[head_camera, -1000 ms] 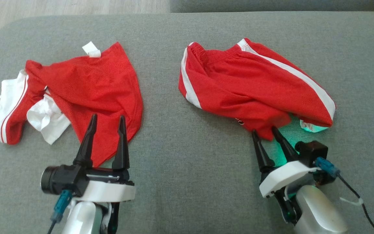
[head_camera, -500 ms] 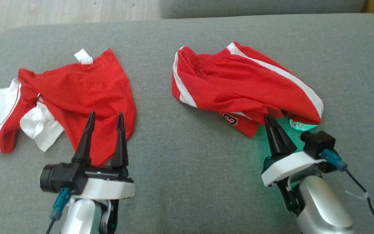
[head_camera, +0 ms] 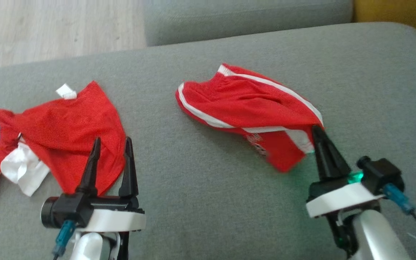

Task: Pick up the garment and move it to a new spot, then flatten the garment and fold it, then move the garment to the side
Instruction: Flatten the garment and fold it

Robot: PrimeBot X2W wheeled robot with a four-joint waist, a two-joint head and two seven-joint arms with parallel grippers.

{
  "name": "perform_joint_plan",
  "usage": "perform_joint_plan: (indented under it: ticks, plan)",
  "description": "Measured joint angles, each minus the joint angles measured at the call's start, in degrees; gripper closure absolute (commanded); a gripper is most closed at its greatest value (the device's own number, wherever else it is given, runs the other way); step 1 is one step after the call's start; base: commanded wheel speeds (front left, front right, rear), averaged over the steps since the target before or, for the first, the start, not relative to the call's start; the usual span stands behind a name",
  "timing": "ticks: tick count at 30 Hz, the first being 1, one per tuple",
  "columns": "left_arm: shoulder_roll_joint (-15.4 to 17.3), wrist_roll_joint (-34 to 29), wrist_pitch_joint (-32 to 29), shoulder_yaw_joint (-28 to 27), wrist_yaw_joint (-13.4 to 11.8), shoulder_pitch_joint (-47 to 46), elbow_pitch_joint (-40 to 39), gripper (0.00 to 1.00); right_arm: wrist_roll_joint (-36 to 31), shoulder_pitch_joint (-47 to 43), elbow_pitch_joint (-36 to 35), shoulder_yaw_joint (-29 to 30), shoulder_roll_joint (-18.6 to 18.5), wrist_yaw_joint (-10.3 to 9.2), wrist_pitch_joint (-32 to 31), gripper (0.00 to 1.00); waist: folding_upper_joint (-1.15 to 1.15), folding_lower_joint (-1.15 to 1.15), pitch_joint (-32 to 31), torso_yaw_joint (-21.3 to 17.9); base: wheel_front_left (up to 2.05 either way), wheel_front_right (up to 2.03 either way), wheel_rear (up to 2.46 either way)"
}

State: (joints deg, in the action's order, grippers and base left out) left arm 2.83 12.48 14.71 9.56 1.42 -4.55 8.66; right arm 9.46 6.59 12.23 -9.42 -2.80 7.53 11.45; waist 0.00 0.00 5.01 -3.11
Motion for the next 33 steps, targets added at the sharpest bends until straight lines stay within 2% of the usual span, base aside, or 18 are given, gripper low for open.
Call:
perform_joint_plan:
  ticks: [5, 8, 11, 16, 17, 18, 22, 27, 33]
  plan:
    - [0.0, 0.01, 0.0, 0.47, -0.42, 0.19, -0.51, 0.0, -1.29, -4.34, -7.51, 5.33, -1.56, 0.0, -6.6, 1.0, 0.0, -0.01, -1.62, -1.06, 0.0, 0.0, 0.0]
    - [0.0, 0.24, 0.0, 1.37, -0.43, 0.23, -0.53, 0.0, -1.57, -5.59, -8.94, 8.38, -2.76, 0.0, -11.56, 1.0, 0.0, 0.0, -1.75, -0.73, 0.0, 0.0, 0.0]
    - [0.0, 0.25, 0.0, 1.87, -0.42, 0.23, -0.52, 0.0, -2.31, -5.03, -7.64, 10.23, -4.1, 0.0, -15.59, 1.0, 0.0, 0.0, -1.47, 0.15, 0.0, 0.0, 0.0]
    - [0.0, 0.26, 0.0, 2.08, -0.4, 0.13, -0.46, 0.0, -4.01, 0.12, 0.6, 13.46, -6.3, 0.0, -19.19, 1.0, 0.0, 0.0, -0.34, 1.99, 0.0, 0.0, 0.0]
    - [0.0, 0.45, 0.0, 2.13, -0.4, 0.12, -0.44, 0.0, -4.94, 1.66, 3.01, 14.12, -6.69, 0.0, -20.12, 0.87, 0.0, 0.0, -0.04, 2.33, 0.0, 0.0, 0.0]
    - [0.0, 0.75, 0.0, 2.21, -0.4, 0.09, -0.37, 0.0, -6.56, 3.07, 5.37, 14.77, -7.24, 0.0, -20.64, 0.0, 0.0, 0.01, 0.26, 2.67, 0.0, 0.0, 0.0]
    - [0.0, 0.98, 0.0, 3.11, -0.41, -0.06, -0.13, 0.0, -11.1, 6.93, 10.45, 18.42, -6.93, 0.0, -19.25, 0.0, 0.0, 0.01, 1.27, 3.9, 0.0, 0.0, 0.0]
    - [0.0, 1.16, 0.0, 3.21, -0.42, -0.4, -0.13, 0.0, -13.41, 8.23, 9.92, 19.5, -3.81, 0.0, -11.47, 0.0, 0.0, 0.01, 1.83, 4.26, 0.0, 0.0, 0.0]
    - [0.0, 1.15, 0.0, 2.81, -0.42, -0.47, -0.19, 0.0, -9.47, 7.03, 4.88, 13.83, -1.3, 0.0, -1.22, 0.0, 0.0, 0.01, 1.57, 3.5, 0.0, 0.0, 0.0]
